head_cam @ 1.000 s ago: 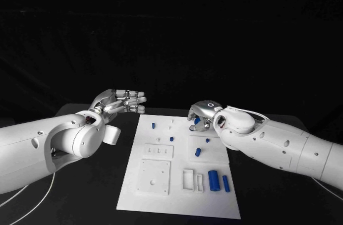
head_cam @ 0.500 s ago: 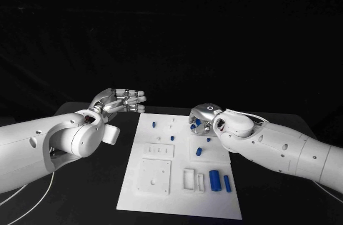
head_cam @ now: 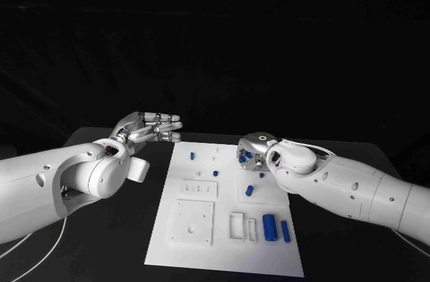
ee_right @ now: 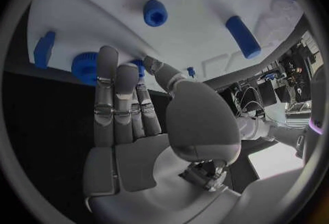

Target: Assemble the parts on the task board

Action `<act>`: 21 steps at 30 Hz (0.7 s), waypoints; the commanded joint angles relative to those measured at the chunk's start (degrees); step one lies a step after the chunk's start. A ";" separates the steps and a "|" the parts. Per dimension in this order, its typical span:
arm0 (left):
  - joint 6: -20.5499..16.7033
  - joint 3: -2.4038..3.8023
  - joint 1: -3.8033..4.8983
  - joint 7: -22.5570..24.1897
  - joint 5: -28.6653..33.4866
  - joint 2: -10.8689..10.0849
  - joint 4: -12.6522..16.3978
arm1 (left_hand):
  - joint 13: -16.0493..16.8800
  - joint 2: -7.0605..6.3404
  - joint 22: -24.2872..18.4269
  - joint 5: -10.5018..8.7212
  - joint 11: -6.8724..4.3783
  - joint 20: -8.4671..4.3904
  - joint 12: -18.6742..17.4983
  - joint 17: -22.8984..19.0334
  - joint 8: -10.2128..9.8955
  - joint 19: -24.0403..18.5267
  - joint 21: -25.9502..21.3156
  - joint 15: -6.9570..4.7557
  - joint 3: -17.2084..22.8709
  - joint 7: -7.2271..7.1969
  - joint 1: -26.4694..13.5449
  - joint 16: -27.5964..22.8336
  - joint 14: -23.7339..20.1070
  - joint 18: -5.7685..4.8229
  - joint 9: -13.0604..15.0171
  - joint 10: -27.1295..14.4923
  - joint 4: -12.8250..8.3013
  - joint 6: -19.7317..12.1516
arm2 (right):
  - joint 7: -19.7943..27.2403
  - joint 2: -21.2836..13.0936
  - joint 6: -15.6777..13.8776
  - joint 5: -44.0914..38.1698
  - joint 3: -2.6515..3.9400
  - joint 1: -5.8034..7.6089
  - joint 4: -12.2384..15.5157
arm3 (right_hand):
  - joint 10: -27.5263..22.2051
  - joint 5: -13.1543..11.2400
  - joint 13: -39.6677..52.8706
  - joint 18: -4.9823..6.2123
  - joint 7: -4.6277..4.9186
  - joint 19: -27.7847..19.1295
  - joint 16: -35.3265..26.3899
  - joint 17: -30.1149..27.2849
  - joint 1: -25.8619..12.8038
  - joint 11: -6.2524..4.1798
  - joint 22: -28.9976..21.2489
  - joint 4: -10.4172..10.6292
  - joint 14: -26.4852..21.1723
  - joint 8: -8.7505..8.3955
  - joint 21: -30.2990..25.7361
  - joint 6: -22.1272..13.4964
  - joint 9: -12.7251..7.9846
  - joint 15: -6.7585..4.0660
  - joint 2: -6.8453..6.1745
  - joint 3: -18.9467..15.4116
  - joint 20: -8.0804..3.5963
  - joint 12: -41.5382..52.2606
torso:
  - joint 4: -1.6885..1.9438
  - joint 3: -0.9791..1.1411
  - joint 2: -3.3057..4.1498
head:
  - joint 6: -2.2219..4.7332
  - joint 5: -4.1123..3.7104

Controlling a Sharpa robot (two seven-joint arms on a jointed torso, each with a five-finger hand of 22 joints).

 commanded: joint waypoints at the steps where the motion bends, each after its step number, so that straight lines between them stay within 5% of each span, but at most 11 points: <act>1: 0.84 0.05 0.19 0.19 -0.33 0.10 0.02 | 0.07 0.31 -0.05 -0.27 0.10 0.19 -0.02 0.01 -0.03 -0.03 -0.06 0.39 -0.10 0.06 -0.13 0.32 0.13 -0.23 -0.03 -0.48 0.15 -0.34 | -0.53 -0.10 0.32 -1.21 -0.02 -0.06 0.00 | 0.92 -0.97 0.07 0.15 -0.03 0.52 0.29 0.13 -0.15 -0.06 0.85 0.16 -0.22 0.14 0.63 0.68 0.09 -0.24 0.18 1.63 -0.25 0.21 | 0.07 -0.08 0.30 | 0.07 -0.01; 9: 0.85 0.05 0.19 0.07 -0.33 0.00 0.01 | 0.07 0.36 -0.24 -0.29 0.10 0.20 -0.01 0.02 -0.04 0.06 -0.15 0.39 -0.13 0.07 -0.15 0.36 0.14 -0.23 -0.04 -0.50 0.33 -0.44 | -0.85 -0.27 -0.93 -1.87 -0.02 -0.07 0.35 | 4.55 -2.63 0.19 -0.57 -0.47 -0.08 0.51 0.13 0.73 -1.10 4.56 0.47 -0.25 0.18 2.68 2.87 0.38 -1.02 1.08 5.78 -1.18 0.27 | 0.17 -0.10 0.53 | 0.21 0.02; 21: 0.83 0.05 0.19 -0.18 -0.33 -0.05 -0.21 | 0.07 0.38 -0.42 -0.33 0.11 0.16 -0.02 0.02 -0.04 0.18 -0.18 0.37 -0.09 0.07 0.08 0.39 0.17 -0.21 -0.04 -0.58 0.31 -0.46 | -2.47 -0.62 -5.39 -2.97 -0.01 -0.06 1.57 | 7.52 -3.29 0.27 -1.56 -1.04 -0.65 1.03 -0.08 1.12 -2.02 10.67 0.48 -0.17 0.17 6.13 5.04 1.11 -1.75 1.92 6.82 -1.98 0.31 | 0.13 -0.14 0.82 | 0.71 0.36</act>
